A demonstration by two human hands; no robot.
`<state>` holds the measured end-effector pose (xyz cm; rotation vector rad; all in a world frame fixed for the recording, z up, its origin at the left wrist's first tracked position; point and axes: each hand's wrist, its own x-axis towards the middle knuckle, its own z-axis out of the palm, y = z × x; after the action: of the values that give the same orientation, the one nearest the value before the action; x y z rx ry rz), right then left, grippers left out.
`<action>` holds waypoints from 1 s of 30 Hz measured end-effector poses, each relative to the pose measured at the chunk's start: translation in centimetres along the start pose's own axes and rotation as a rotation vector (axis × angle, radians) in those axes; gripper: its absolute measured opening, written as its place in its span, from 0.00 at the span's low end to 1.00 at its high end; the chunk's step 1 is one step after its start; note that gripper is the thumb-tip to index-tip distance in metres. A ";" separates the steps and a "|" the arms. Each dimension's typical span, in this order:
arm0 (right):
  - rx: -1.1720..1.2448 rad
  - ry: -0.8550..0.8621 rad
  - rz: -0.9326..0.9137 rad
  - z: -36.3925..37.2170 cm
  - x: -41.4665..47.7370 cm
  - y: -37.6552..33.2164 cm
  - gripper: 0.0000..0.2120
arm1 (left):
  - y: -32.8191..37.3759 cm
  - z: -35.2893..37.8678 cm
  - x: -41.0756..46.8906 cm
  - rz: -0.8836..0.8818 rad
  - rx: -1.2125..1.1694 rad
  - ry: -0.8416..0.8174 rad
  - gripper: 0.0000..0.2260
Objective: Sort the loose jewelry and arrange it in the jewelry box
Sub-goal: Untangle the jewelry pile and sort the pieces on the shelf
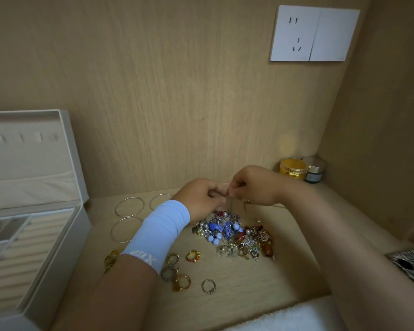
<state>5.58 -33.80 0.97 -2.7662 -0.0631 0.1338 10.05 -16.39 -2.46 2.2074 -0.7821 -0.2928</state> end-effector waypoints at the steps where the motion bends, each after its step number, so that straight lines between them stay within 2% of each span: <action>1: 0.078 0.027 -0.010 -0.6 -0.3 -0.1 0.07 | 0.2 -0.1 0.0 -0.001 -0.096 -0.010 0.09; 4: 0.288 0.065 -0.047 -1.9 -1.0 -0.3 0.07 | 0.7 -0.3 -0.1 0.012 -0.384 -0.080 0.08; 6: 0.368 0.070 -0.048 -2.4 -1.4 -0.4 0.07 | 1.0 -0.5 -0.2 0.019 -0.495 -0.109 0.08; 13: 0.748 0.081 0.003 -2.7 -1.8 -0.5 0.07 | 1.6 -1.7 -0.6 0.012 -0.498 -0.046 0.06; 19: 1.070 -0.128 -0.005 -1.3 -1.1 -0.6 0.09 | 2.3 -2.6 -0.9 0.014 -0.564 -0.008 0.07; 23: 1.028 -0.274 -0.071 -0.6 -1.0 -0.7 0.13 | 2.1 -3.5 -1.0 -0.034 -0.397 0.011 0.05; 27: 0.853 -0.257 -0.065 -0.2 -0.8 -0.2 0.12 | 1.6 -4.9 -1.3 -0.053 -0.033 -0.025 0.03; 30: 0.690 -0.234 -0.041 -0.2 -0.8 -0.1 0.13 | 1.9 -5.7 -1.9 -0.060 0.055 -0.103 0.04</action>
<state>4.81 -33.78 1.24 -2.0506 -0.1103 0.3883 10.22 -12.87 2.78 2.2852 -0.7888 -0.4218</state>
